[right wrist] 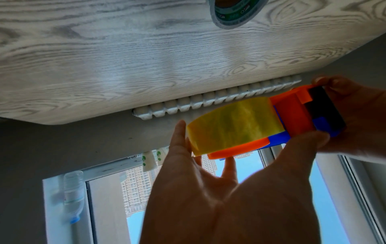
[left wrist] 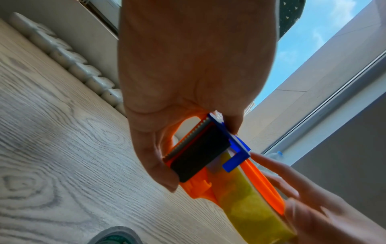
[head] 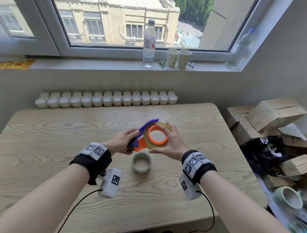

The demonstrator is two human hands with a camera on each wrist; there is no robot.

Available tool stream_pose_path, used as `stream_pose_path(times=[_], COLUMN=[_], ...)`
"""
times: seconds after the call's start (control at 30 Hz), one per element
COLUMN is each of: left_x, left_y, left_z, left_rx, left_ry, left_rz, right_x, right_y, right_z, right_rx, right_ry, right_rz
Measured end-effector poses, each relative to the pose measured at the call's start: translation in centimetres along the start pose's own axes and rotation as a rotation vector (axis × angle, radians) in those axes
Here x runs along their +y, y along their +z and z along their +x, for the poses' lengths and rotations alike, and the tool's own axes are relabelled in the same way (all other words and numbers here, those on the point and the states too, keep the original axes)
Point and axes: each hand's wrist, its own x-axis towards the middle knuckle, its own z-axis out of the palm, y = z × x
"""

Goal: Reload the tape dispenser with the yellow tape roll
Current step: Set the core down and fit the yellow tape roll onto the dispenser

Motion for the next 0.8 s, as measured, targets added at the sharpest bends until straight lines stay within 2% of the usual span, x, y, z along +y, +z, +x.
stream_pose_path(times=[0.13, 0.33, 0.4, 0.53, 0.67, 0.73, 0.8], left_x=[0.2, 0.6, 0.8, 1.2, 1.2, 1.1, 0.8], left_y=[-0.5, -1.0, -1.1, -1.4, -1.6, -2.0, -2.6], left_z=[0.0, -0.3, -0.4, -0.3, -0.3, -0.1, 0.1], left_rx=[-0.01, -0.013, -0.041, -0.066, -0.034, 0.015, 0.016], left_ry=[-0.016, -0.04, -0.051, -0.079, -0.102, -0.148, -0.159], left_rz=[0.026, 0.082, 0.102, 0.149, 0.191, 0.128, -0.039], right_x=[-0.6, -1.0, -0.9, -0.6, -0.2, -0.1, -0.2], right_y=[-0.6, -1.2, -1.0, -0.4, 0.1, 0.1, 0.1], right_z=[0.5, 0.9, 1.0, 1.0, 0.9, 0.7, 0.4], right_rx=[0.011, -0.26, -0.291, -0.263, -0.214, -0.184, -0.147], right_ry=[0.031, -0.032, -0.039, -0.039, -0.046, -0.037, -0.01], right_rz=[0.004, -0.266, -0.309, -0.274, -0.194, -0.138, -0.054])
